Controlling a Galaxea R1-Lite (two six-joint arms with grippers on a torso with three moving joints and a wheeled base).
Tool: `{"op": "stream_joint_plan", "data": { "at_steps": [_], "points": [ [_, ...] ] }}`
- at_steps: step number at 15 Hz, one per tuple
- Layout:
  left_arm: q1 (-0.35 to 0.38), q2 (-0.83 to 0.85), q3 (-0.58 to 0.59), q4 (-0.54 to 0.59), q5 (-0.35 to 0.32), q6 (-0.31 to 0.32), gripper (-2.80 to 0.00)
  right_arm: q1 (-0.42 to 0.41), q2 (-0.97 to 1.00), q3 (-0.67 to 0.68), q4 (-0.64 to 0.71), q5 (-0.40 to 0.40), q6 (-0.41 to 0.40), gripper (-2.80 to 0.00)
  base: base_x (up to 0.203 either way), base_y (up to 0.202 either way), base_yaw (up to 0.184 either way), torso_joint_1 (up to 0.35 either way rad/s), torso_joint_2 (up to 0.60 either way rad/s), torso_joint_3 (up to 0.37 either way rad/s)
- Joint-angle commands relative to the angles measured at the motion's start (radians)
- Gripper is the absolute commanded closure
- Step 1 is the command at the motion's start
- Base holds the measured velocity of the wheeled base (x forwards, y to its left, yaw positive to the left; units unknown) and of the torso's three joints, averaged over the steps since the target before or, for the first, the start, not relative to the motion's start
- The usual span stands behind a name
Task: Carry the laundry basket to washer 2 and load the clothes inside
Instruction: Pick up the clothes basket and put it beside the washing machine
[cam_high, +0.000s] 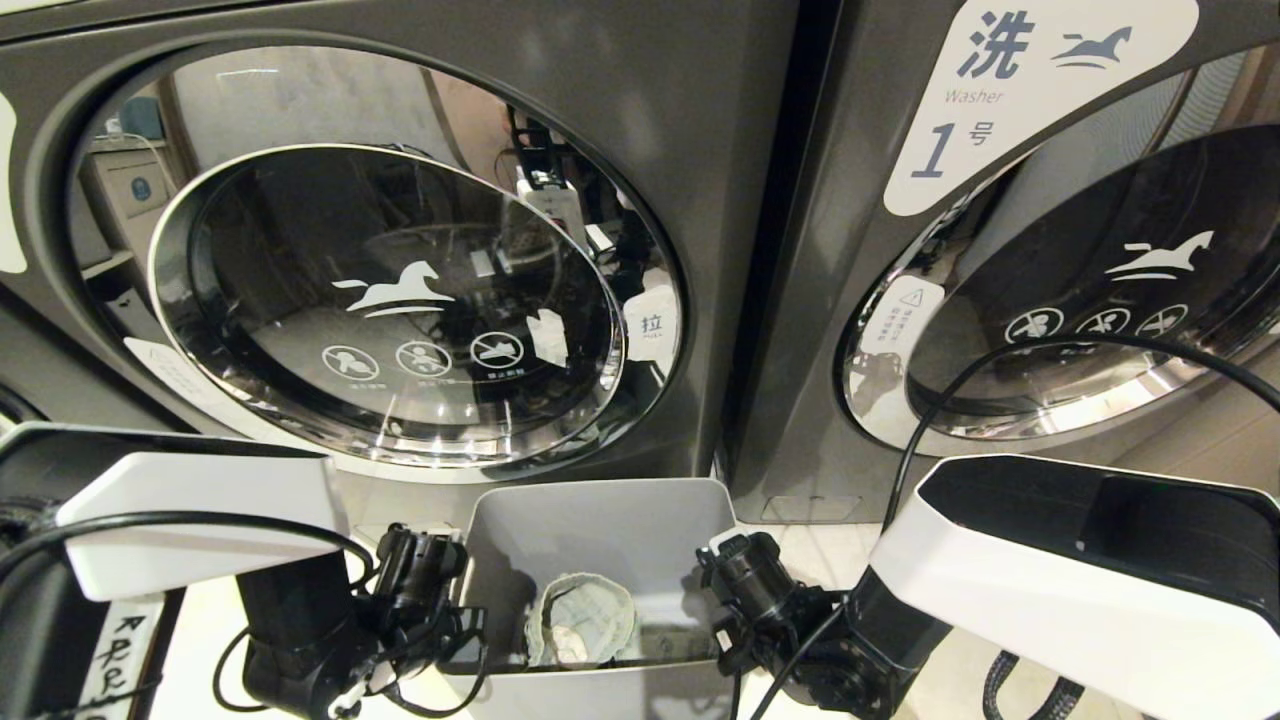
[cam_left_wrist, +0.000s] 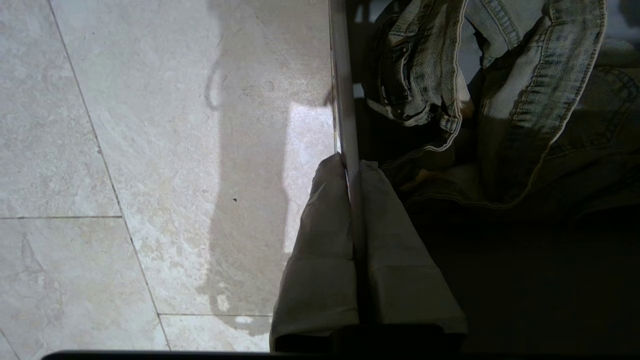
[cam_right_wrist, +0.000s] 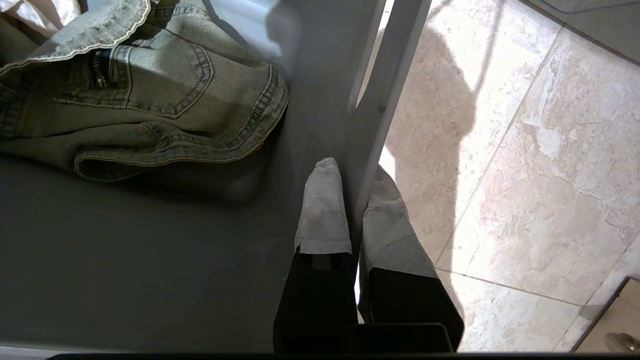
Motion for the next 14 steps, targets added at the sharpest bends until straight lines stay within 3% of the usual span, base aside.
{"op": "stream_joint_plan", "data": {
  "at_steps": [1, 14],
  "points": [
    [0.0, 0.002, 0.001, -0.004, 0.002, 0.0, 0.0, 0.0, 0.008, 0.0, -0.001, -0.004, 0.001, 0.0, 0.0, 0.0, 0.0, 0.0, 0.0, 0.0],
    [0.0, 0.002, 0.008, -0.002, 0.013, 0.012, 0.0, 0.002, 0.018, 0.0, -0.003, -0.036, -0.009, 0.0, 0.0, 0.0, 0.0, 0.0, 0.0, 0.0]
  ]
}}
